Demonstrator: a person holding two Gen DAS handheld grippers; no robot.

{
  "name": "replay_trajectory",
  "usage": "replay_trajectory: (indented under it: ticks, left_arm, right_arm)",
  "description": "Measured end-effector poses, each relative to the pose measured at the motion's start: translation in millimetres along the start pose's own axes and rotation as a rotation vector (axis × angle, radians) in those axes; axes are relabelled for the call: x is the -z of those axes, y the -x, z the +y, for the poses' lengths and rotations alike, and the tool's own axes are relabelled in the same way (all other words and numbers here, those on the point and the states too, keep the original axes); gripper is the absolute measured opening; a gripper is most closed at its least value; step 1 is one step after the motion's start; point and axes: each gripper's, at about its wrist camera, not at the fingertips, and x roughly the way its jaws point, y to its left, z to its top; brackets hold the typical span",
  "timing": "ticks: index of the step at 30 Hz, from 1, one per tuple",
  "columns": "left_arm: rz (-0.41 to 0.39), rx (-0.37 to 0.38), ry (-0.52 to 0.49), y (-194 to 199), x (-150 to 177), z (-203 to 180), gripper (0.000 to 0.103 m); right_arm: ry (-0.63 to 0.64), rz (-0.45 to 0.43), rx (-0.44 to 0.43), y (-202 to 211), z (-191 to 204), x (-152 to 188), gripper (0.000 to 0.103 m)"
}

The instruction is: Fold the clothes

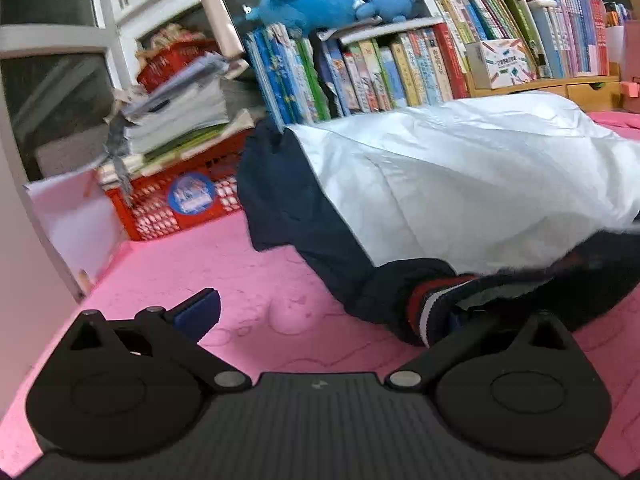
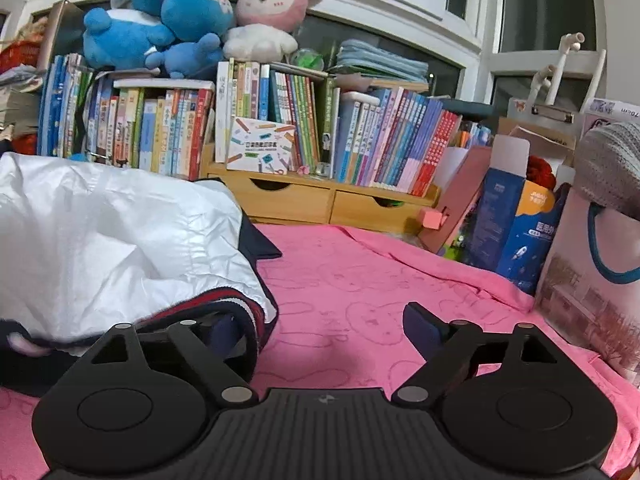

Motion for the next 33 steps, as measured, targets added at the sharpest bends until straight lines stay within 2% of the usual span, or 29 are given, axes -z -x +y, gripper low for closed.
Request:
replay_trajectory:
  ticks: [1,2,3,4,5,6,8,12,15,18,22,28,33]
  left_arm:
    - [0.009,0.005,-0.022,-4.8,-0.4,-7.0,0.103]
    - [0.012,-0.027,-0.05,-10.6,-0.9,-15.3,0.103]
    - [0.007,-0.091,-0.07,-14.4,-1.2,-19.2,0.103]
    - [-0.002,-0.161,-0.072,-16.9,-2.0,-18.7,0.103]
    - [-0.013,-0.214,-0.063,-17.7,-2.8,-15.1,0.103]
    - [-0.027,-0.231,-0.033,-15.0,-3.6,-5.0,0.103]
    - [-0.052,-0.222,0.0,-2.7,-3.1,17.0,0.103]
    - [-0.131,-0.185,-0.016,52.6,0.0,52.2,0.103]
    - [-0.192,-0.157,-0.026,96.0,-1.6,71.6,0.103]
    - [-0.209,-0.09,0.013,131.2,-9.3,94.3,0.103]
    - [-0.213,-0.002,0.043,165.4,-14.3,115.0,0.103]
    - [-0.202,0.019,-0.01,211.3,4.1,119.7,0.103]
    - [-0.086,0.127,-0.019,232.7,28.3,120.7,0.103]
  right_arm:
    - [0.01,0.004,-0.021,-1.2,3.9,0.2,0.084]
    - [0.02,0.007,-0.042,-2.4,7.8,0.5,0.083]
    - [0.038,0.016,-0.057,-4.0,12.3,1.1,0.072]
    - [0.076,0.041,-0.058,-6.8,18.6,2.5,0.05]
    - [0.107,0.056,-0.053,-8.2,22.4,3.9,0.042]
    - [0.121,0.049,-0.033,-6.2,19.8,5.0,0.04]
    - [0.14,0.036,-0.003,-1.0,13.1,6.9,0.043]
    - [0.174,-0.025,-0.062,39.3,-1.5,6.8,0.051]
    - [0.275,-0.148,-0.014,90.2,-0.2,8.7,0.054]
    - [0.294,-0.216,0.003,131.6,-10.9,4.1,0.057]
    - [0.305,-0.245,0.003,179.4,-30.2,0.2,0.063]
    - [0.324,-0.256,0.012,242.1,-46.3,13.1,0.064]
    - [0.325,-0.227,0.009,286.0,-61.0,36.5,0.071]
